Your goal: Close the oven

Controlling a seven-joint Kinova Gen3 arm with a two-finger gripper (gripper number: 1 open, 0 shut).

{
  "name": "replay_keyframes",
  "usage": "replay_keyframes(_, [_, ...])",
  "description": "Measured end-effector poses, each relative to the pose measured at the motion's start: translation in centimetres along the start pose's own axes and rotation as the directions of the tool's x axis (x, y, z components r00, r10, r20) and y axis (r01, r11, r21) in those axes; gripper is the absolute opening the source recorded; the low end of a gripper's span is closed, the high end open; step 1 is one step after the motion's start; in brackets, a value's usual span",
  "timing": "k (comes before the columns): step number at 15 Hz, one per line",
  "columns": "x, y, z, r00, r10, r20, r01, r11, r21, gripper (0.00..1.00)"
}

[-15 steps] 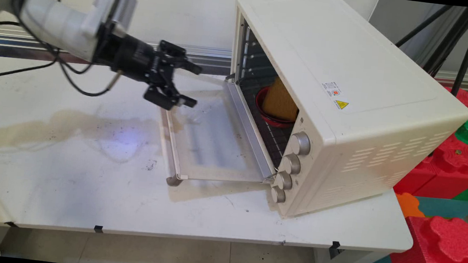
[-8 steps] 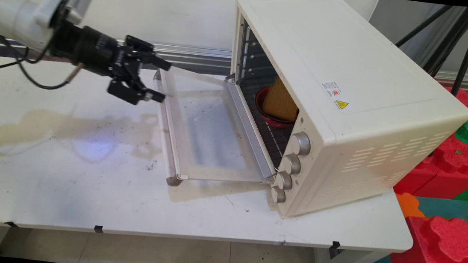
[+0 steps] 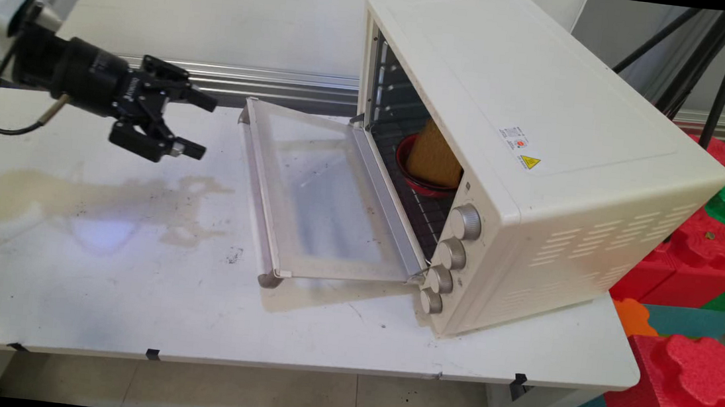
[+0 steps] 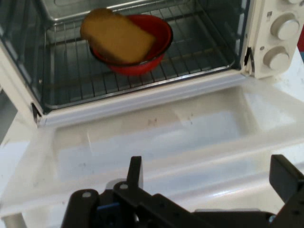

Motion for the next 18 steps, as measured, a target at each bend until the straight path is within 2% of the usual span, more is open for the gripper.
replay_keyframes(4, [-0.9,0.1,-1.5,1.000,-0.017,0.017,0.017,1.000,0.002,1.00])
replay_keyframes(7, [-1.4,0.3,-1.4,0.999,-0.022,0.036,0.022,1.000,0.006,1.00])
replay_keyframes(18, [-4.7,0.6,4.2,0.989,-0.039,0.140,0.040,0.999,-0.009,1.00])
